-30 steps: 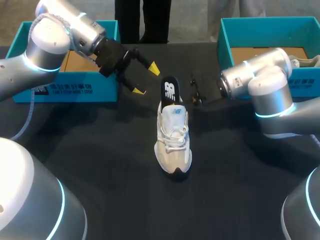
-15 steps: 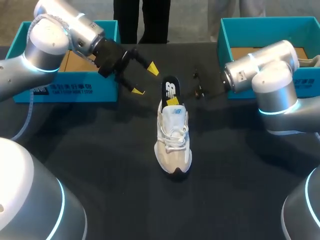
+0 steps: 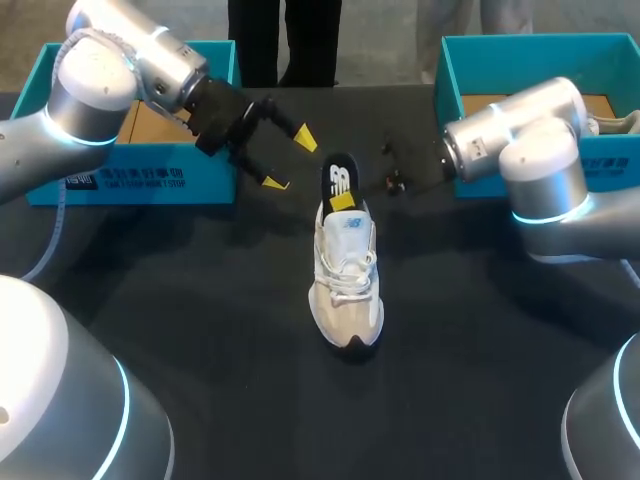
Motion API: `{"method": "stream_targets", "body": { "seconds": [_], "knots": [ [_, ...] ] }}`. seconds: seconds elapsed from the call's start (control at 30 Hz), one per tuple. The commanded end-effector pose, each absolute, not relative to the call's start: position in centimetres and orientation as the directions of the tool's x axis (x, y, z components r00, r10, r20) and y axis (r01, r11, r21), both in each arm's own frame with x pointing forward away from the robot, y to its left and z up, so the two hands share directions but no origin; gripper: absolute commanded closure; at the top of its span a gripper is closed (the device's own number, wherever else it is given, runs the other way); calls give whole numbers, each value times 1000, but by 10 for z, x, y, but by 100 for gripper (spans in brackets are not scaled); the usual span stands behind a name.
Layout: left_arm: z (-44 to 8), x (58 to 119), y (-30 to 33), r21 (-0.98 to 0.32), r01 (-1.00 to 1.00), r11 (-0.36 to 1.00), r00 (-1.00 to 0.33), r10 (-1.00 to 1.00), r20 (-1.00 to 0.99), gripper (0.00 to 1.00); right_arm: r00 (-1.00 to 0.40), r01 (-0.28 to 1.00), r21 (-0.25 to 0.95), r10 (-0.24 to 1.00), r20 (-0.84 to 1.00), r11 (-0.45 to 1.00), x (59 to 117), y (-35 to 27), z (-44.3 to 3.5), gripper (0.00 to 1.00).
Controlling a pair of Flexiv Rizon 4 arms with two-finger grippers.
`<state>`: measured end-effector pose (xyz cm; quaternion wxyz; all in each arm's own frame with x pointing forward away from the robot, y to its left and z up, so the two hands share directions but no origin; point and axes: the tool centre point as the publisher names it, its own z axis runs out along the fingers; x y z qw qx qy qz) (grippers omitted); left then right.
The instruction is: Take the shoe out of the shoebox, open the shoe tongue, remove and reinsert the insole, then place the shoe into the shoebox
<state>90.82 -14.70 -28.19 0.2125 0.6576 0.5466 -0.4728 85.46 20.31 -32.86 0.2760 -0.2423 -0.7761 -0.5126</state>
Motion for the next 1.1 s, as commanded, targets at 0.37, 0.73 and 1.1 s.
{"method": "stream_targets", "body": {
  "seconds": [0.37,0.73,1.1],
  "knots": [
    [-282,906,-149,-237,919,-316,-42,518,-854,0,-668,703,595,74,740,390,838,209,-342,100],
    [-282,905,-150,-236,918,-318,-41,517,-855,0,-644,721,570,77,761,394,827,212,-348,96],
    [-282,904,-151,-234,919,-318,-39,517,-855,0,-691,692,613,103,716,382,835,206,-332,78]
  ]
}}
